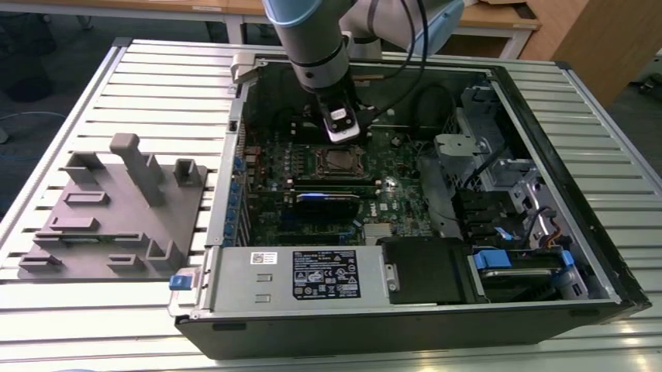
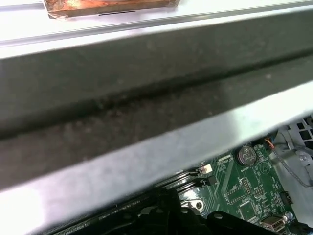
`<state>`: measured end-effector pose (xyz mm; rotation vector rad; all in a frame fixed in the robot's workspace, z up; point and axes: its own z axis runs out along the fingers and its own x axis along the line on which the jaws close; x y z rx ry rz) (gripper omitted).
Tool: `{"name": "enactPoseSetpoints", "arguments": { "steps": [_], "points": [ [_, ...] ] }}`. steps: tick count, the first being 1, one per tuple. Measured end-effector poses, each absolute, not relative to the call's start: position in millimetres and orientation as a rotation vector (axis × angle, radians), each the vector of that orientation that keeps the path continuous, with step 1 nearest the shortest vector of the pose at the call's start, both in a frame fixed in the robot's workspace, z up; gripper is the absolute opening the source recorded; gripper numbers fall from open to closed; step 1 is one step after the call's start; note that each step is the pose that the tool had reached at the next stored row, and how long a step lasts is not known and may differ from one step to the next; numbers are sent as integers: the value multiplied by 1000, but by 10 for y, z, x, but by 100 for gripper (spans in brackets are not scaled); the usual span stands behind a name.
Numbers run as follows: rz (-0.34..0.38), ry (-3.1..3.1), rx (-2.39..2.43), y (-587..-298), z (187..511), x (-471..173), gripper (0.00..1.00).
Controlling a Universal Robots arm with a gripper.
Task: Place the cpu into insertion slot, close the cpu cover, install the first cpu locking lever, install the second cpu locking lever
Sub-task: 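Install the first cpu locking lever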
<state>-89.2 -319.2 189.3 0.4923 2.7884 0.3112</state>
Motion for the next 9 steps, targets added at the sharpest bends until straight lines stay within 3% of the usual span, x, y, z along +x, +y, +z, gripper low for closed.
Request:
{"name": "enactPoseSetpoints", "arguments": {
  "steps": [9],
  "points": [
    [319,2788,493,-3215,1892,-887,10]
  ]
}}
